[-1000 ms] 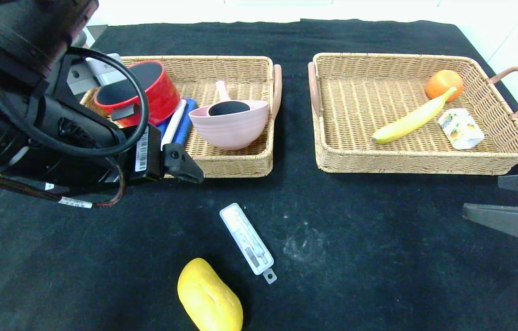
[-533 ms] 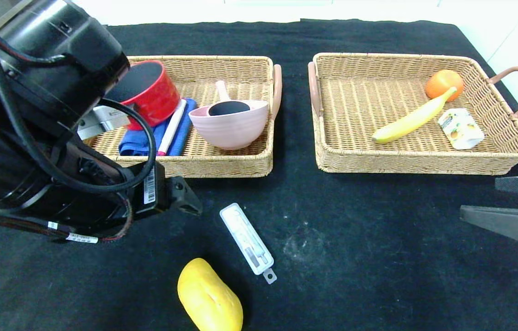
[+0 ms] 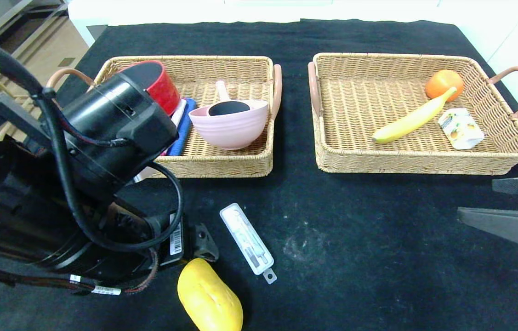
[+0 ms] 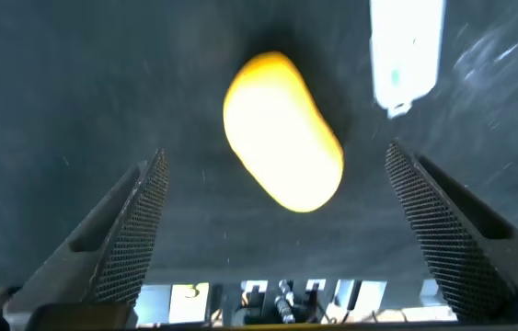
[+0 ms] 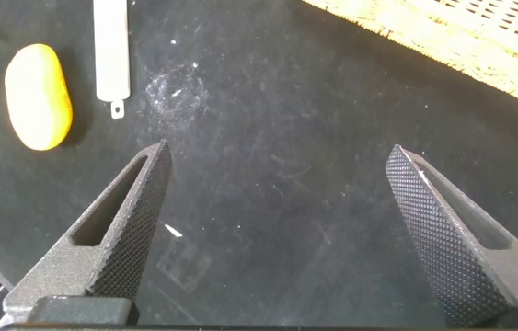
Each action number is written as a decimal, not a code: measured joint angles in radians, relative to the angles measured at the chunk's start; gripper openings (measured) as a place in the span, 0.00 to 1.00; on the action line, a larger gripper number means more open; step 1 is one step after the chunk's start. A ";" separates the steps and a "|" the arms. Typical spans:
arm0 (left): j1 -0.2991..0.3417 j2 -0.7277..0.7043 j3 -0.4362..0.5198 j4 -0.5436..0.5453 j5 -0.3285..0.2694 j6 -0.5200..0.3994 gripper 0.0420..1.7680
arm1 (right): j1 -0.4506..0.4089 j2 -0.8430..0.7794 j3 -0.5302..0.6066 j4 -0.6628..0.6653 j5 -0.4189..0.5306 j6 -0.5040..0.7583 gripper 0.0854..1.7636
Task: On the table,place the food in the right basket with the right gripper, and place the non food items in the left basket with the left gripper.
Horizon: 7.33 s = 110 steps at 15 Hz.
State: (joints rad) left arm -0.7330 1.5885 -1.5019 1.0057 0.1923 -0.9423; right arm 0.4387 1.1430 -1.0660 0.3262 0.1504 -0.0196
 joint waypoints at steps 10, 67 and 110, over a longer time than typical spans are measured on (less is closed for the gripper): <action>-0.054 0.035 0.148 -0.132 0.000 -0.073 0.97 | 0.000 0.005 0.000 0.000 -0.001 0.000 0.97; -0.158 0.277 -0.319 -0.201 -0.037 0.257 0.51 | -0.004 -0.004 -0.007 -0.001 -0.001 0.000 0.97; -0.191 0.261 -0.340 -0.242 -0.097 0.287 0.95 | -0.003 -0.018 0.002 -0.020 0.000 0.001 0.97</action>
State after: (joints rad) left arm -0.9236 1.8491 -1.8419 0.7638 0.0955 -0.6555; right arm 0.4362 1.1247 -1.0640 0.3064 0.1509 -0.0181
